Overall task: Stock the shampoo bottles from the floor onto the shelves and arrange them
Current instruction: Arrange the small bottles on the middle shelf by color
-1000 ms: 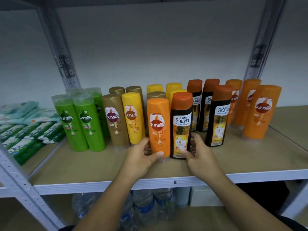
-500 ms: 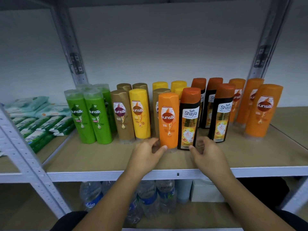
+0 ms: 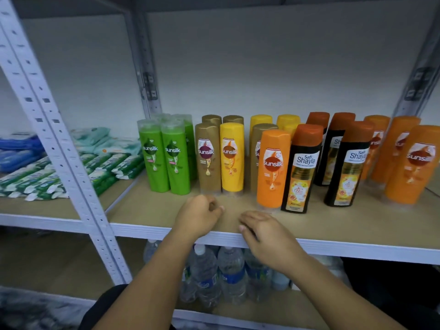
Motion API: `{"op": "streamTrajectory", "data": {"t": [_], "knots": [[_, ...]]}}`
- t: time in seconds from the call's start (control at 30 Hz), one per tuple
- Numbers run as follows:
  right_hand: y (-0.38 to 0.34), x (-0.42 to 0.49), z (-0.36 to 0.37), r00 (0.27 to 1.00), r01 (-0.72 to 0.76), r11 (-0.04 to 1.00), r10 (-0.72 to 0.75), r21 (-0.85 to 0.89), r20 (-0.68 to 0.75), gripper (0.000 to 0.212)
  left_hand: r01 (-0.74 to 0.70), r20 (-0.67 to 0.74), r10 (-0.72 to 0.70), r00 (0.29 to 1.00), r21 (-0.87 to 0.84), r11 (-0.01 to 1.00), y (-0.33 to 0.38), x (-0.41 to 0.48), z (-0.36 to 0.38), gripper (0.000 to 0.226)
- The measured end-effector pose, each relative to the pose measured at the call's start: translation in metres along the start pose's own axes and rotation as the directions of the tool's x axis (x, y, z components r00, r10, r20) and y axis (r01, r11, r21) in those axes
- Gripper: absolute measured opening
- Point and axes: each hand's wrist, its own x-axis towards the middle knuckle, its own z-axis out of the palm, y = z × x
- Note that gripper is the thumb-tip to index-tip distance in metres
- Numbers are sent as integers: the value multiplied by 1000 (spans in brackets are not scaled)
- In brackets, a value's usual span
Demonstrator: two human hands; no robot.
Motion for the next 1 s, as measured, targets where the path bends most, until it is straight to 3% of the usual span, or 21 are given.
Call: {"op": "streamTrajectory", "data": {"t": [0.07,0.2,0.3,0.47,0.77,1.0], "knots": [[-5,13,5,999,24,1000,-24,-8,37,35,56,-98,-66,993,-96,994,-3,3,-5,25],[-9,33,11,996,23,999,-21,-23,92,41,68,-243,-153,958,-324,944,-12,17,-3,50],[-9,43,14,994,18,1000,-17,-6,110,43,74,-216,-183,959,-432,899,-18,30,1,74],[-7,46,17,996,13,1000,-11,-20,90,41,83,-151,-164,975,-435,896,-22,47,9,96],[-1,45,23,997,39,999,-37,-22,69,49,57,-184,-161,970,-470,881,-28,63,19,78],[-4,43,20,998,33,999,-32,-17,60,48,51,-203,-156,967,-445,894,-25,57,16,80]]}}
